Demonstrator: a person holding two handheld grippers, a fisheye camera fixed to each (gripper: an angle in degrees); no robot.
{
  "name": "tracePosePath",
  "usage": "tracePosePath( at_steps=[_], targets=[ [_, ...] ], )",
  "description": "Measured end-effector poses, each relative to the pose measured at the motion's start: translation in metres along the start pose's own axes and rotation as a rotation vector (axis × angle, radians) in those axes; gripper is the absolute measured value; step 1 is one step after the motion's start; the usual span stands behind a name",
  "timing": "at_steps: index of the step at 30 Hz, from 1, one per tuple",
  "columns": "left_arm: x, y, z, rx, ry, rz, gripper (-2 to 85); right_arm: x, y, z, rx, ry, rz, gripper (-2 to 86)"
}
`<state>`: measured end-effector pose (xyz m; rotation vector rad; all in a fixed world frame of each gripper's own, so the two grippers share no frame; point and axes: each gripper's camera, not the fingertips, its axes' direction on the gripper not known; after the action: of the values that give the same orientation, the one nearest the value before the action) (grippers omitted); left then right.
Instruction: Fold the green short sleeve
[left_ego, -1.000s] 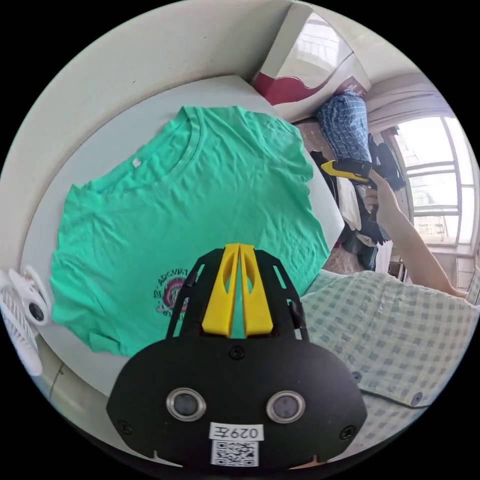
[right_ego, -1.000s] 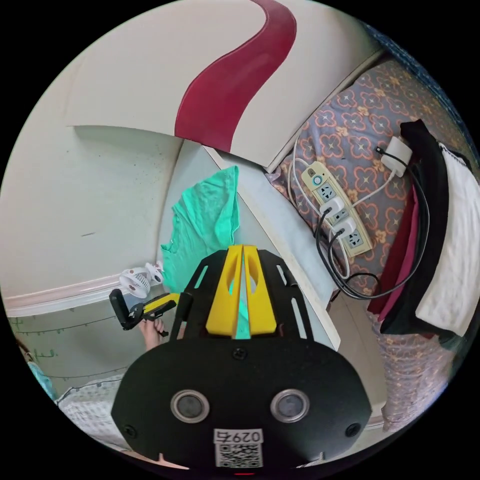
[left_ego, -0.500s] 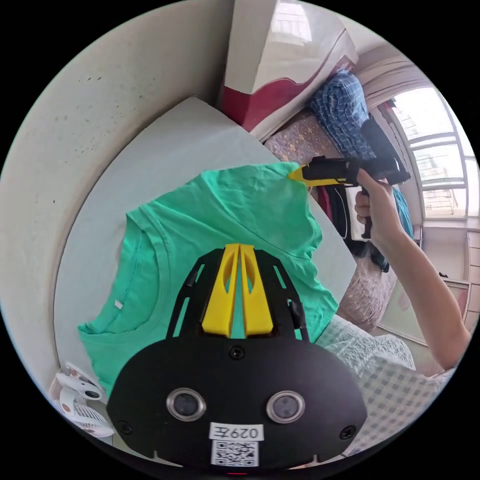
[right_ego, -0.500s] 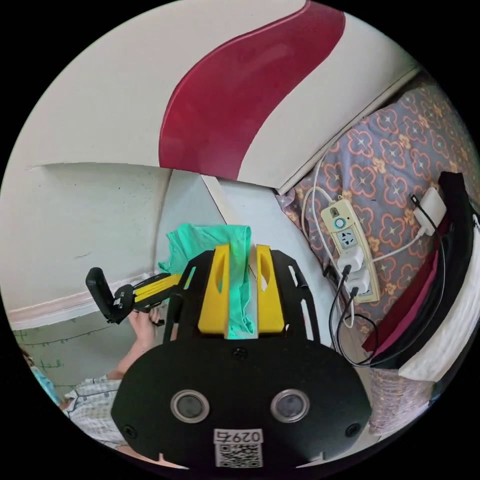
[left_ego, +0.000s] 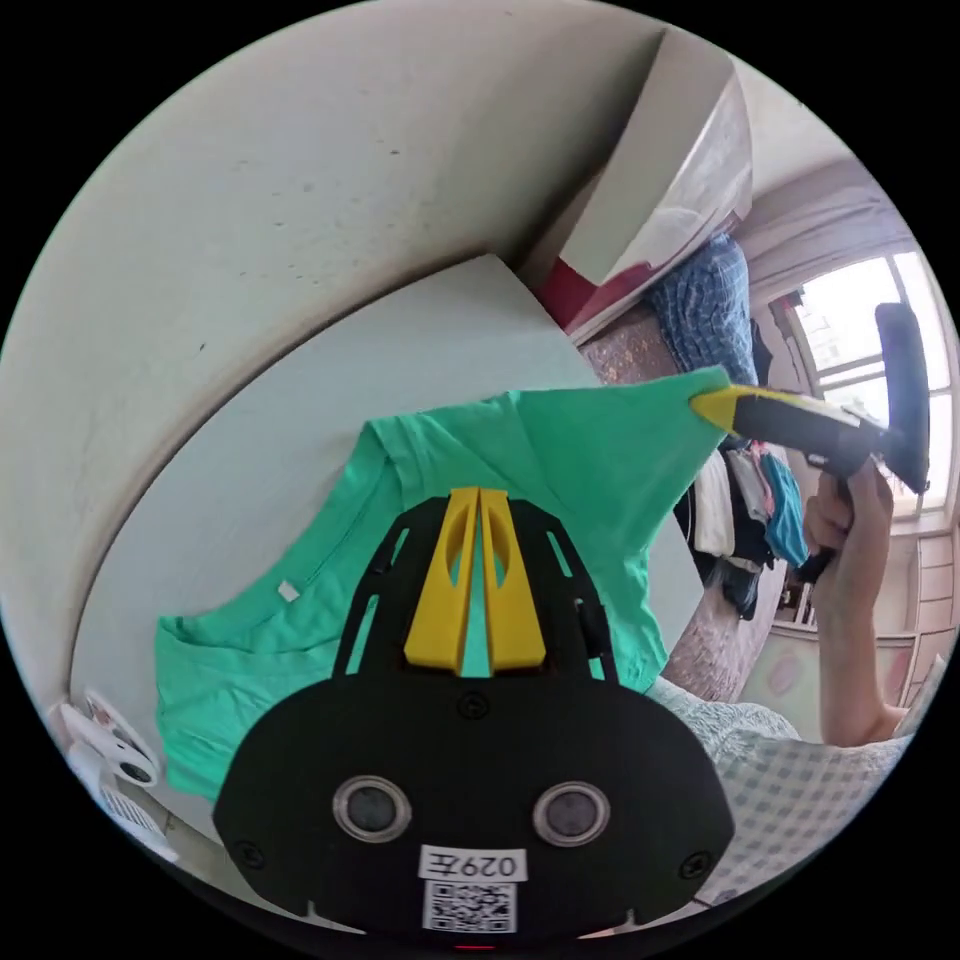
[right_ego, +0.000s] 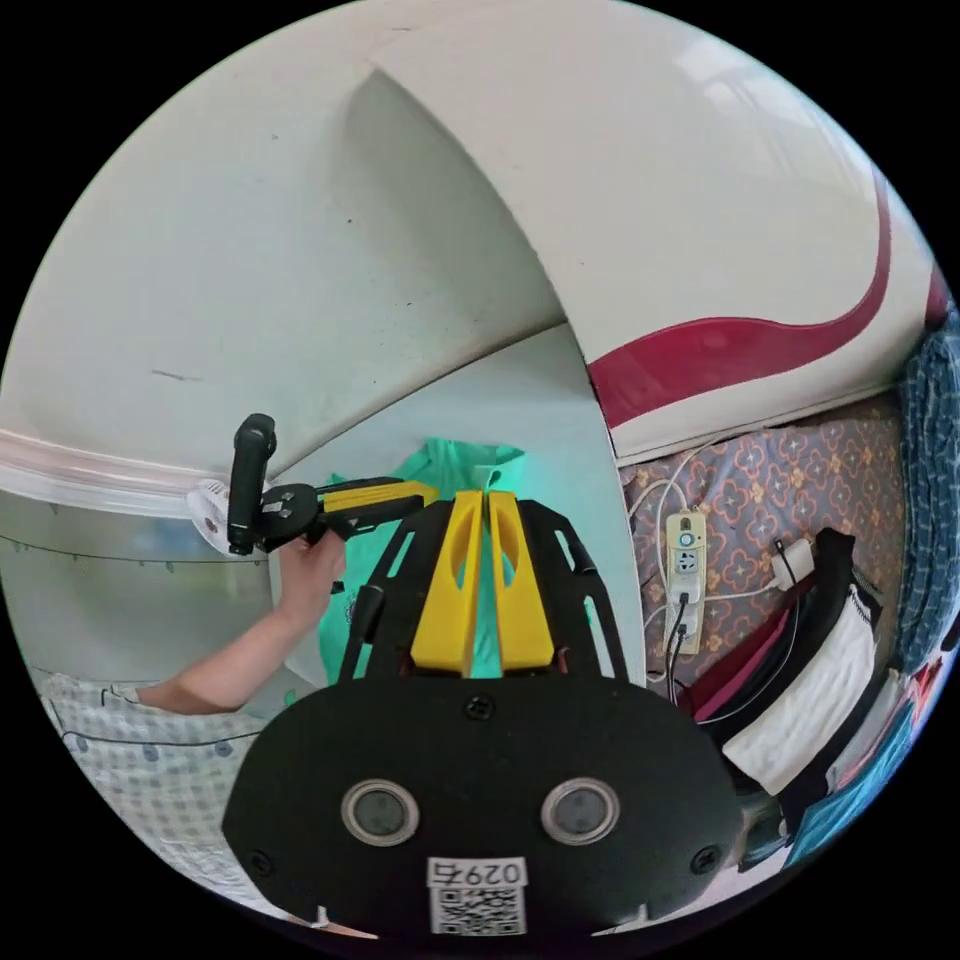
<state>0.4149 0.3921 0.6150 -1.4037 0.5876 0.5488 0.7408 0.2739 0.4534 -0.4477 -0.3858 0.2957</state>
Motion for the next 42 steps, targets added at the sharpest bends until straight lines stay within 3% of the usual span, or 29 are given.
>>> tracePosePath(
  at_steps=[4, 6, 9, 11, 14, 16, 19, 24, 27, 30, 34, 37, 38, 42],
  targets=[
    [-0.055, 0.052, -0.020, 0.058, 0.120, -0.150, -1.0, -0.069, -0.004, 0.061, -0.221, -0.045, -0.180, 3.5],
    [-0.081, 0.088, -0.026, 0.055, 0.161, -0.184, -1.0, -0.081, 0.002, 0.060, -0.189, -0.062, -0.203, 4.8],
    [-0.105, 0.133, -0.030, 0.056, 0.170, -0.214, -1.0, -0.055, 0.014, 0.035, -0.069, 0.040, -0.106, 2.5],
    [-0.117, 0.155, -0.027, 0.053, 0.204, -0.237, -1.0, -0.028, 0.018, 0.037, -0.094, 0.058, -0.008, 3.9],
    [-0.130, 0.179, -0.015, 0.029, 0.284, -0.254, -1.0, 0.009, 0.022, 0.069, -0.237, -0.086, 0.118, 14.1],
    [-0.132, 0.189, -0.008, 0.006, 0.309, -0.239, -1.0, 0.012, 0.025, 0.090, -0.263, -0.220, 0.128, 15.7],
    [-0.130, 0.207, -0.001, -0.043, 0.293, -0.191, -1.0, -0.005, 0.025, 0.117, -0.234, -0.237, 0.092, 12.3],
    [-0.153, 0.264, -0.006, -0.075, 0.289, -0.206, -1.0, -0.069, 0.025, 0.138, -0.226, -0.054, -0.092, 3.2],
    [-0.174, 0.308, -0.024, -0.024, 0.299, -0.270, -1.0, -0.111, 0.038, 0.125, -0.128, 0.020, -0.204, 2.8],
    [-0.191, 0.351, -0.039, 0.011, 0.267, -0.330, -1.0, -0.144, 0.048, 0.153, -0.242, 0.004, -0.308, 4.2],
    [-0.212, 0.394, -0.046, 0.027, 0.288, -0.388, -1.0, -0.161, 0.056, 0.205, -0.450, -0.115, -0.294, 12.0],
    [-0.224, 0.428, -0.054, 0.060, 0.287, -0.421, -1.0, -0.163, 0.065, 0.193, -0.299, -0.213, -0.263, 7.8],
    [-0.227, 0.441, -0.058, 0.072, 0.279, -0.433, -1.0, -0.161, 0.066, 0.187, -0.232, -0.185, -0.227, 1.9],
    [-0.238, 0.483, -0.060, 0.107, 0.289, -0.485, -1.0, -0.158, 0.060, 0.199, -0.163, -0.043, -0.126, 0.1]
  ],
)
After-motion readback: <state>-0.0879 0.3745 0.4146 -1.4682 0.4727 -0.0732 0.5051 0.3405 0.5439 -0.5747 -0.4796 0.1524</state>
